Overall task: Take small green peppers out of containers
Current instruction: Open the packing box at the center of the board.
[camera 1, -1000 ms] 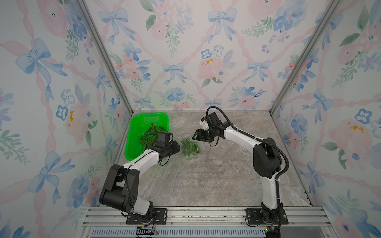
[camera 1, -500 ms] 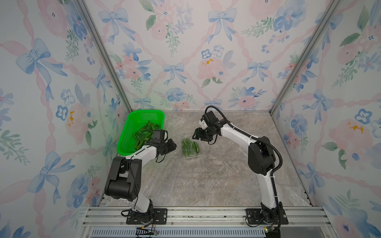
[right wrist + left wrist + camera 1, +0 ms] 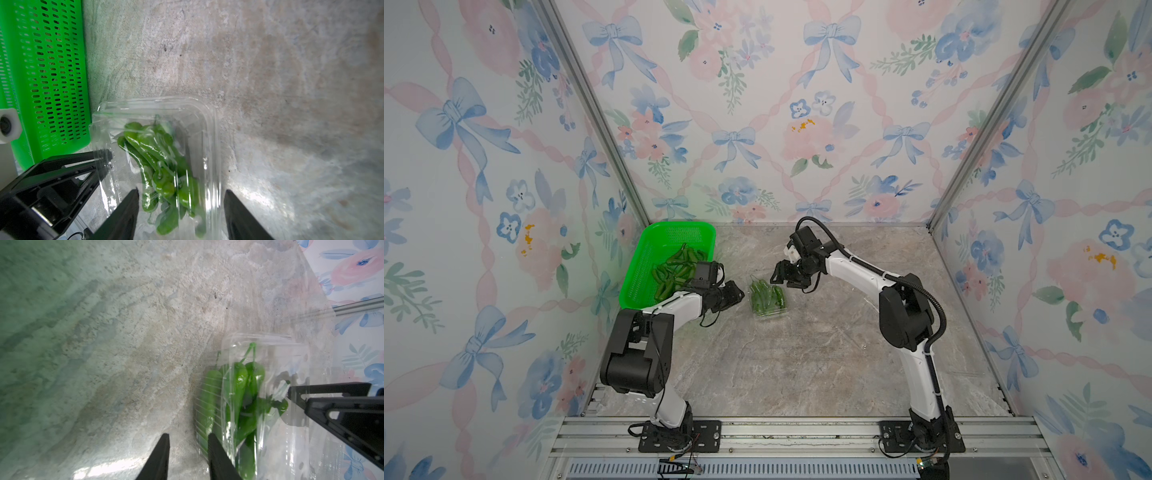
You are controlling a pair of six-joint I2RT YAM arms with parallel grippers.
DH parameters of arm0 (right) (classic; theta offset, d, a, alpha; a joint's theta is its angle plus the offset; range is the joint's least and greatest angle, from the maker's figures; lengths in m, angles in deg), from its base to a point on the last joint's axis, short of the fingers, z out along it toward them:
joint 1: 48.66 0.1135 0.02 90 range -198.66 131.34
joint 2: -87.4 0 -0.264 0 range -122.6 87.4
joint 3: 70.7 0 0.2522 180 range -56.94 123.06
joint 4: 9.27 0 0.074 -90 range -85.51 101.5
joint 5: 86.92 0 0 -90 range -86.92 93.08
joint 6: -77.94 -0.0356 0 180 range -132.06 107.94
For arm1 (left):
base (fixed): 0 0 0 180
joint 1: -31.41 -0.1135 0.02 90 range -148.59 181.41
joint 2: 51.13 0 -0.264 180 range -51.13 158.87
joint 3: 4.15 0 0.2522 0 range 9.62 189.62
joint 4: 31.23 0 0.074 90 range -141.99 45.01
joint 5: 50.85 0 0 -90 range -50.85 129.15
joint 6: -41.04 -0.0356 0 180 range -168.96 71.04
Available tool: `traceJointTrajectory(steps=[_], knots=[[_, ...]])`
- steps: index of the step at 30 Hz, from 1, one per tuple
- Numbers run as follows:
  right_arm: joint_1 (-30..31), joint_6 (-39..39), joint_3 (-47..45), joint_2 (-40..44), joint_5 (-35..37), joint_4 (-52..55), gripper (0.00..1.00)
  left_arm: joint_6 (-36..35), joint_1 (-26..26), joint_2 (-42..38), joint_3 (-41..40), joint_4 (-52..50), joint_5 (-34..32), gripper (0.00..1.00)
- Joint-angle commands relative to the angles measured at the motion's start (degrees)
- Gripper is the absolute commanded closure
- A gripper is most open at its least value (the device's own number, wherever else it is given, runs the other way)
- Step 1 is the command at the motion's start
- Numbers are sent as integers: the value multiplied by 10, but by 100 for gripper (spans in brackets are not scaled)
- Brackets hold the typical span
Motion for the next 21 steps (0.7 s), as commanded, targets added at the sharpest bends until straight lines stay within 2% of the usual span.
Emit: traceJointTrajectory(steps=[1,11,21], knots=[[0,-8,6,-4,-12,-3,35,2,3,10,5,16,18,66],[0,-8,10,-7,-23,-12,35,9,10,30,9,29,26,67],[-3,-5,3,-3,-25,-17,35,15,8,3,2,30,24,66]])
